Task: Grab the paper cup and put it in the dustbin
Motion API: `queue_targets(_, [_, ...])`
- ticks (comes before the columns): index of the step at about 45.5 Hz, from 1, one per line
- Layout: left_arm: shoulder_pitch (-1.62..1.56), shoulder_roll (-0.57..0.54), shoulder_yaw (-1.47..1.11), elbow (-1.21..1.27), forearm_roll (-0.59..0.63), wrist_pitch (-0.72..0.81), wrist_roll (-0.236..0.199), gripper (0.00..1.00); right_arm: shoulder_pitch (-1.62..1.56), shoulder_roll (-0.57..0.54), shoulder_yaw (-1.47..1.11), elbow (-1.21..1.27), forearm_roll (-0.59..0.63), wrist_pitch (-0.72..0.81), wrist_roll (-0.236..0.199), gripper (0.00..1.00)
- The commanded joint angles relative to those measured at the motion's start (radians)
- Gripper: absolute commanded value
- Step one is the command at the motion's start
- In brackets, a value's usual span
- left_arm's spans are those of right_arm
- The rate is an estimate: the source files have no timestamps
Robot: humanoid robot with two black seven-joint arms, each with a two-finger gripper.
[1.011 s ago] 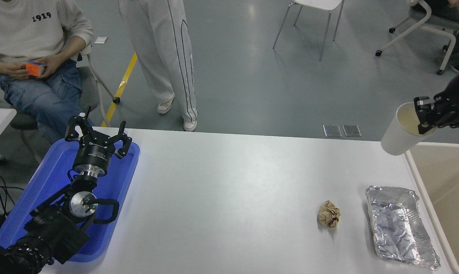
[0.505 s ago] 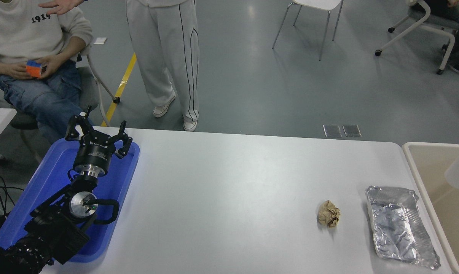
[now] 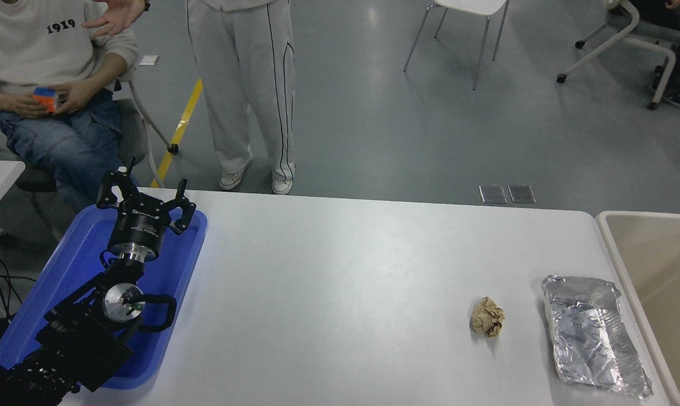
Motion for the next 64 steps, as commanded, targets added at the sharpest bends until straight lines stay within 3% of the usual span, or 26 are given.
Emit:
queue_targets(1, [0.0, -0.001, 0.0, 0.0, 0.0, -0.002, 0.001, 1.0, -0.306, -0.004, 0.202, -0.129, 0.007, -0.07, 0.0, 0.0])
queue_targets(15, [0.0, -0.001, 0.0, 0.0, 0.0, -0.002, 0.001, 1.0, -0.623, 0.04, 0.406, -0.197, 0.02, -0.376, -0.003, 0.0])
queue_targets(36, [-0.001, -0.001, 0.0, 0.0, 0.0, -0.002, 0.001, 1.0, -0.869, 0.163, 0.458, -0.326, 0.211, -0.736, -0.002, 0.0])
queue_targets(64, [-0.001, -0.001, 0.0, -0.001, 0.0, -0.002, 0.001, 1.0, -1.093, 0.299, 0.637, -0.619, 0.221, -0.774, -0.003, 0.0])
